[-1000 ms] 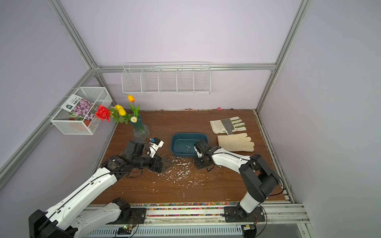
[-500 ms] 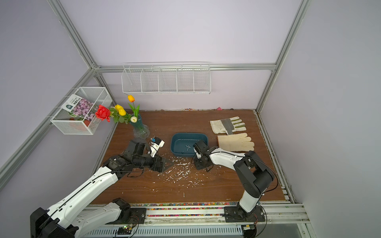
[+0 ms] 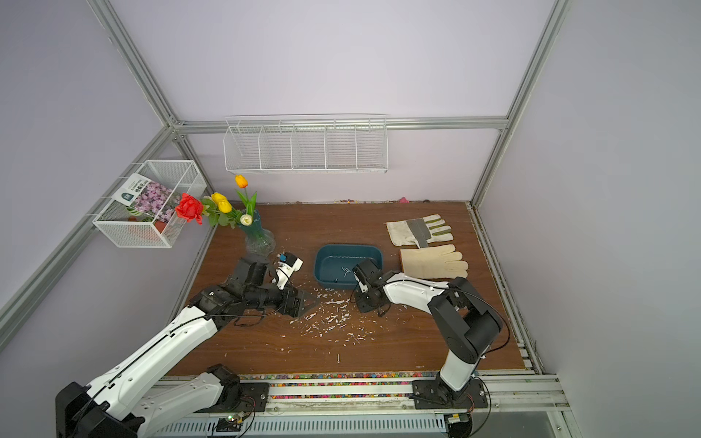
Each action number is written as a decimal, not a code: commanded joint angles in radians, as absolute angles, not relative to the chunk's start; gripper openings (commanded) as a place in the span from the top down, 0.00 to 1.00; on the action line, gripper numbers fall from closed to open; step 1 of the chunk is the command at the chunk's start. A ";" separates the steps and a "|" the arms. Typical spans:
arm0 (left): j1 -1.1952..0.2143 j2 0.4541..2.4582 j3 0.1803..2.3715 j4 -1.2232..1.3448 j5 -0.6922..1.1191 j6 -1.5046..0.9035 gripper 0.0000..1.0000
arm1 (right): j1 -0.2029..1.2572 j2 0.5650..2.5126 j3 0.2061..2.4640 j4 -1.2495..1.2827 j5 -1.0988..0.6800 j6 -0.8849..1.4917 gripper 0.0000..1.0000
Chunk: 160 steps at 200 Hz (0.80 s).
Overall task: Put the screws on the desktop into the storage box
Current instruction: Pick up the screw from the center of the board.
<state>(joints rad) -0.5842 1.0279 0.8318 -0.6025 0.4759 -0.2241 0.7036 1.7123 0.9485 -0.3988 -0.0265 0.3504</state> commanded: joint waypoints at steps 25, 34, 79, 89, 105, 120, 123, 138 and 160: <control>-0.583 1.016 0.819 -0.592 0.479 -0.224 0.02 | 0.730 1.744 0.957 -0.434 0.019 0.342 0.74; -0.583 1.017 0.818 -0.592 0.478 -0.224 0.02 | 0.733 1.746 0.959 -0.439 0.028 0.342 0.75; -0.583 1.014 0.818 -0.593 0.478 -0.225 0.03 | 0.752 1.759 0.968 -0.460 0.071 0.339 0.76; -0.583 1.015 0.818 -0.593 0.478 -0.225 0.03 | 0.756 1.759 0.968 -0.462 0.076 0.339 0.76; -0.583 1.015 0.818 -0.592 0.477 -0.225 0.03 | 0.759 1.759 0.968 -0.464 0.082 0.340 0.77; -0.583 1.015 0.818 -0.593 0.476 -0.225 0.03 | 0.762 1.759 0.967 -0.467 0.089 0.341 0.77; -0.583 1.014 0.818 -0.593 0.475 -0.226 0.03 | 0.763 1.758 0.966 -0.466 0.090 0.342 0.78; -0.583 1.014 0.819 -0.593 0.475 -0.225 0.03 | 0.764 1.757 0.963 -0.466 0.094 0.342 0.79; -0.583 1.013 0.819 -0.594 0.475 -0.226 0.03 | 0.767 1.755 0.962 -0.467 0.098 0.342 0.81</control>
